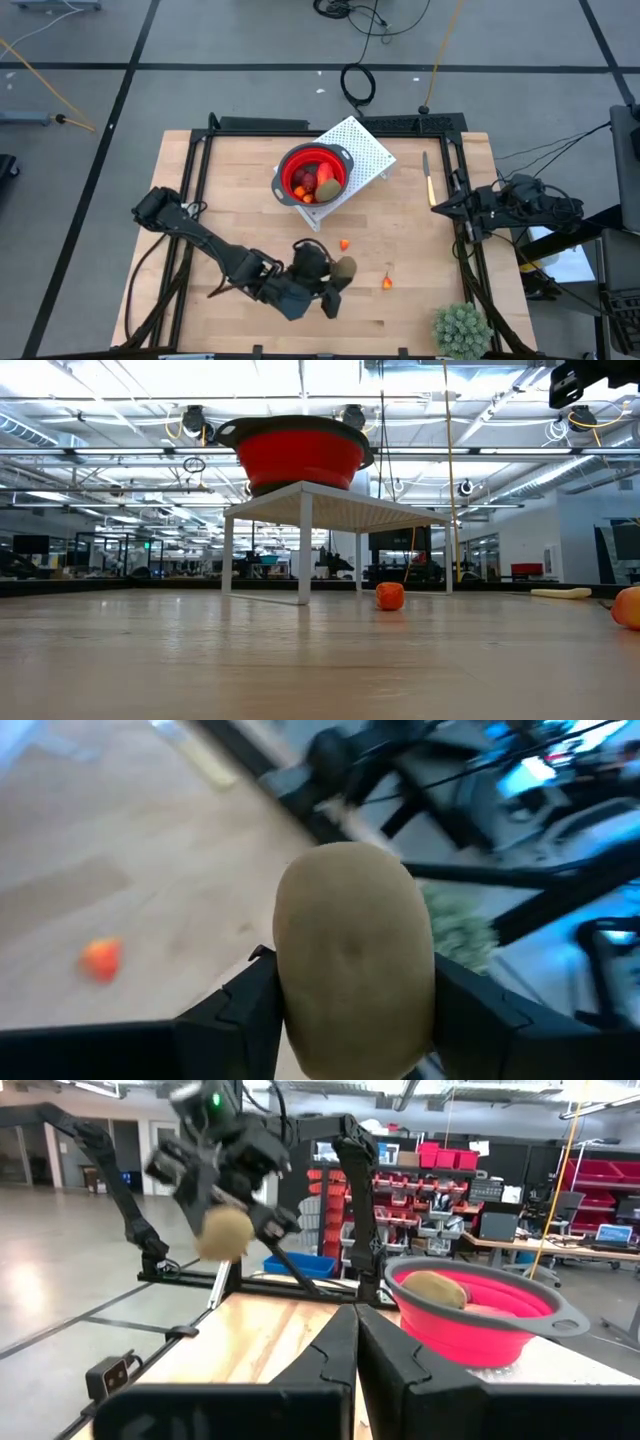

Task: Pick & Place Fruit
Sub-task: Put the kiwi into the red strainer bowl on the shelf

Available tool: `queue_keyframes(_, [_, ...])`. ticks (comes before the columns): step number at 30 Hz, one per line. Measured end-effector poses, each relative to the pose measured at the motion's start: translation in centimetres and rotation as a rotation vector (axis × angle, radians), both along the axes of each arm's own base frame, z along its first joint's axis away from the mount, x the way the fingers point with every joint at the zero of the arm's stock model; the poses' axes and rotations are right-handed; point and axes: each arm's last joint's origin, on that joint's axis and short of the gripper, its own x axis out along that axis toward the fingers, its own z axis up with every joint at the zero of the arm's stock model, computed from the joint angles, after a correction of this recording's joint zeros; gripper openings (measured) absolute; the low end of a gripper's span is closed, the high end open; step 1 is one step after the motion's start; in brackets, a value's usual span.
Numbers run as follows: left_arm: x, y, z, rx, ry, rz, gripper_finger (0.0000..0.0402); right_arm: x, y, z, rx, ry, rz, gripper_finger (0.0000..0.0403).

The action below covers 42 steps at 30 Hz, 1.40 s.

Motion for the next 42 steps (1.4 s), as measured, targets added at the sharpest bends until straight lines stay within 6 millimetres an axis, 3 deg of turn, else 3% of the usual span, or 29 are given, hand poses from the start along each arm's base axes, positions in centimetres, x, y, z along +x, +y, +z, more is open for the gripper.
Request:
queue_keyframes(19, [1.2, -0.7, 6.7, 0.403, -0.548, -0.222, 0.0202, 0.3, 0.0, -1.4, -0.028, 0.116, -0.005, 0.0000])
queue_keyframes(28, [1.0, 0.0, 9.2, 0.481, -0.851, -0.367, 0.0202, 2.1, 0.0, -4.2, -0.003, 0.120, -0.059, 0.0000])
queue_keyframes(42, [-0.5, 0.0, 11.3, 0.485, -1.259, -0.643, 0.0202, 3.9, -0.2, -8.1, 0.030, 0.128, -0.162, 0.0000])
